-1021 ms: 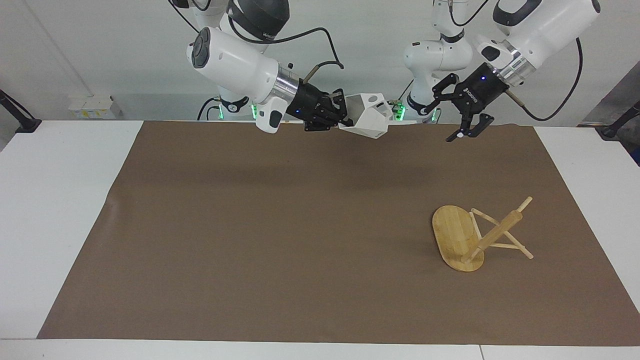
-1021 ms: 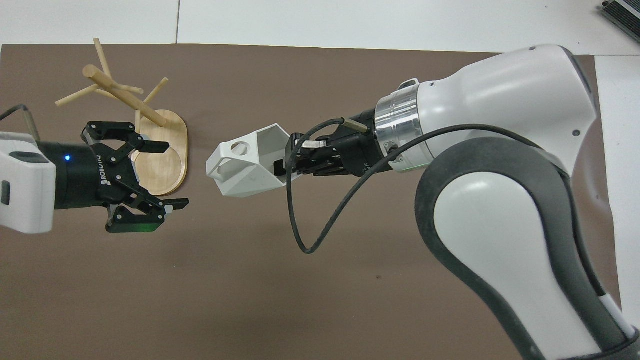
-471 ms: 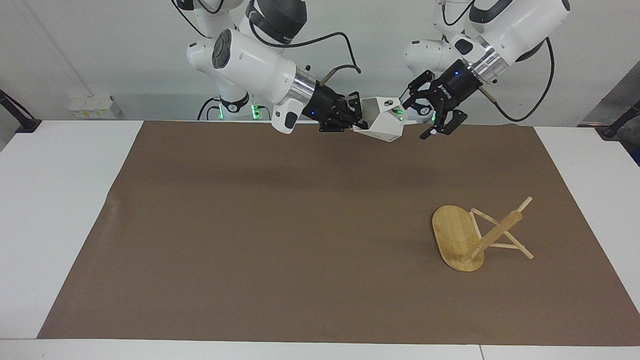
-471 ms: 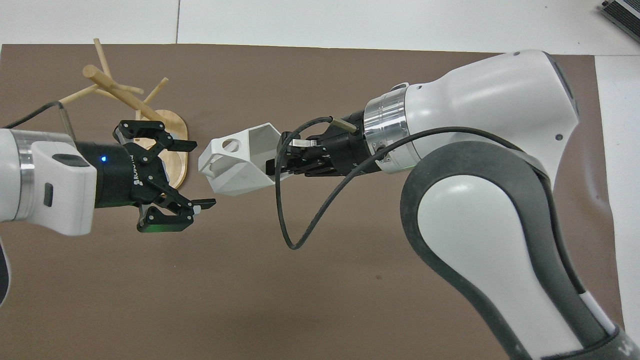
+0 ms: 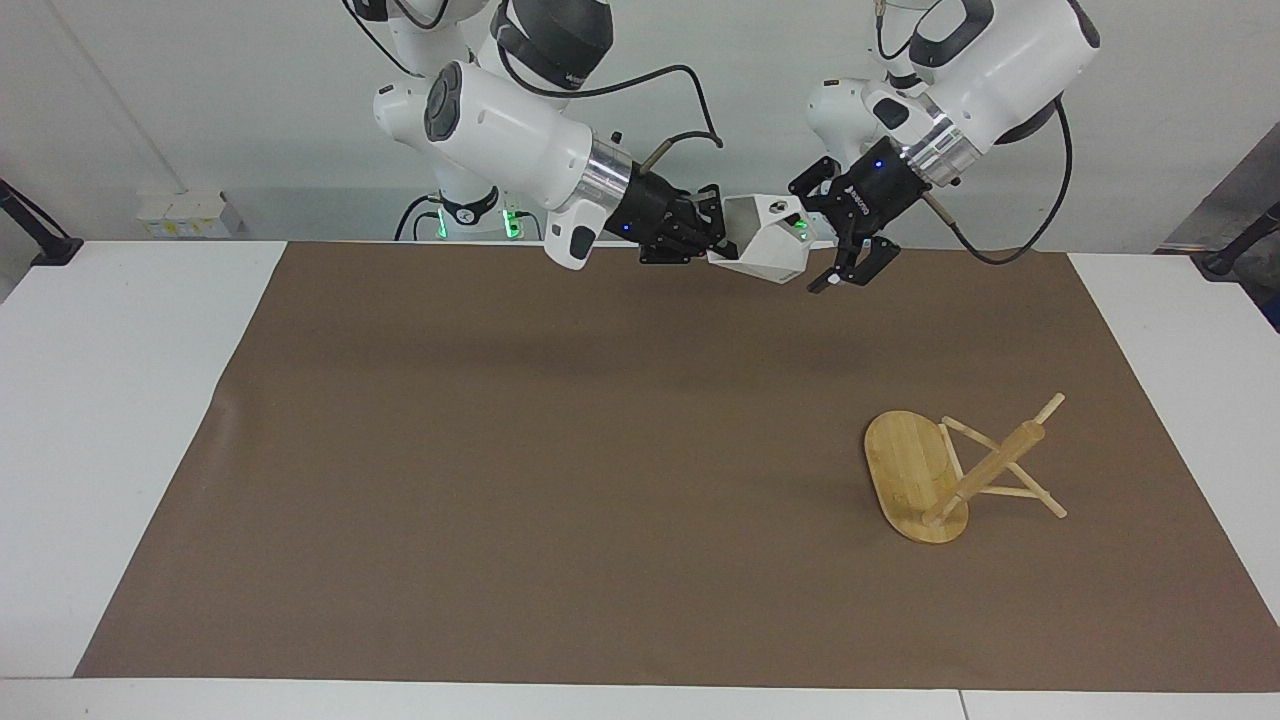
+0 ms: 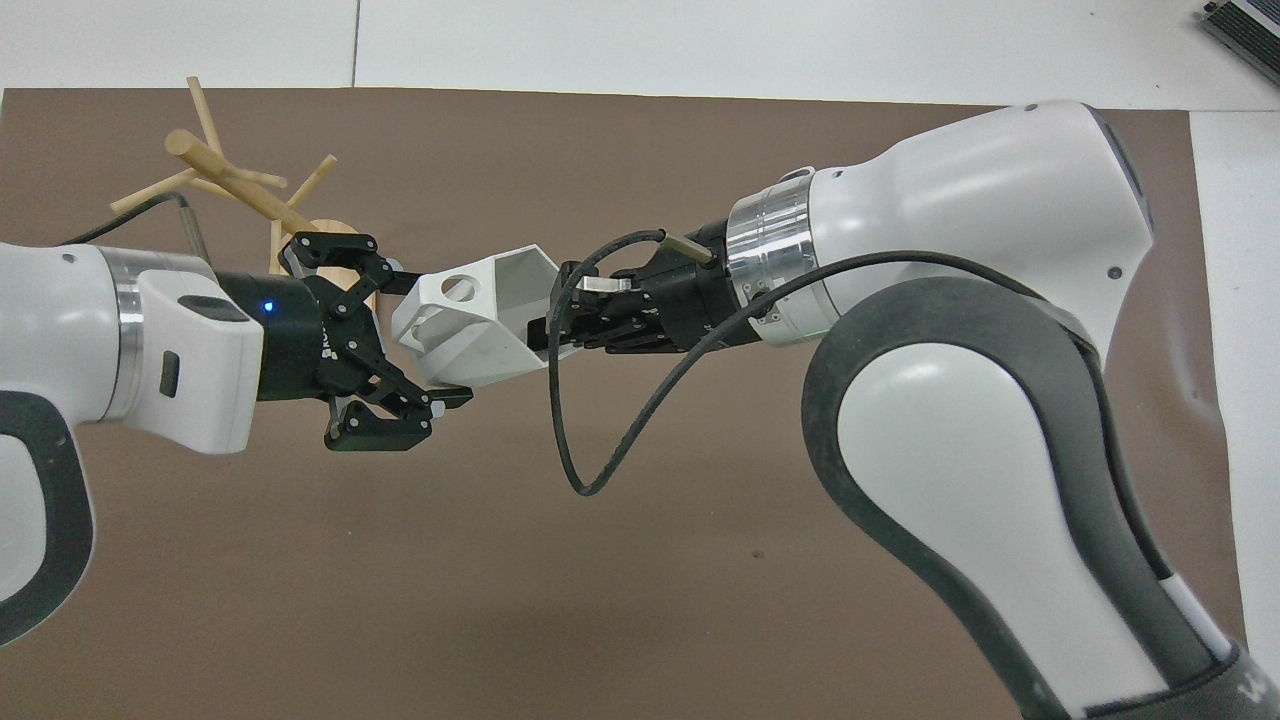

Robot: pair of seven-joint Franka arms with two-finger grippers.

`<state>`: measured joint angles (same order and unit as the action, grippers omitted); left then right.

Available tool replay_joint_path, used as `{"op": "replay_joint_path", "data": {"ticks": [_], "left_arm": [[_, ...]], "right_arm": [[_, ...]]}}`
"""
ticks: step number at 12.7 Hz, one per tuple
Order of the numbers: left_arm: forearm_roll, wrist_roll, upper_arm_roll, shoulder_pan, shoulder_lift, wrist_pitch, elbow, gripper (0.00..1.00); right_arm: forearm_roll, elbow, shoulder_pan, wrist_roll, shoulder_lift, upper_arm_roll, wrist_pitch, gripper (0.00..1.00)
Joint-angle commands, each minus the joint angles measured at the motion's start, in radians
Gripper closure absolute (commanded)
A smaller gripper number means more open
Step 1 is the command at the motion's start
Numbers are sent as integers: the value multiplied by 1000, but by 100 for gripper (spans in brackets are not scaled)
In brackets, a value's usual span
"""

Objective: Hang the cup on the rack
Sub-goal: 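Close the left gripper on the white cup body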

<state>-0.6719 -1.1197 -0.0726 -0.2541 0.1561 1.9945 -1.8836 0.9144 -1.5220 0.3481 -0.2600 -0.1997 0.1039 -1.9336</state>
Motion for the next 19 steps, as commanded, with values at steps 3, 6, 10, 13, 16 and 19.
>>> {"op": "replay_joint_path", "data": {"ticks": [3,6,10,13,16,19], "left_arm": [[-18,17,-6,-30,-10,-3,17,0],[-6,44,-7,-31,-10,-3,18,39],[-5,50,-7,-30,-10,4,17,98],[-5,51,-7,-30,-9,1,17,100],[-3,52,-6,-25,-7,7,15,100],[-1,49,-6,-22,-7,3,14,100]], "right_arm": [[29,-4,-3,-16,0,3,-15,100],[29,-4,-3,-16,0,3,-13,100],[29,-4,-3,-15,0,3,-13,100],[27,-3,-4,-13,0,3,-15,100],[24,-4,-3,-8,2,3,-16,99],[23,-4,-4,-5,2,3,-16,58]]}}
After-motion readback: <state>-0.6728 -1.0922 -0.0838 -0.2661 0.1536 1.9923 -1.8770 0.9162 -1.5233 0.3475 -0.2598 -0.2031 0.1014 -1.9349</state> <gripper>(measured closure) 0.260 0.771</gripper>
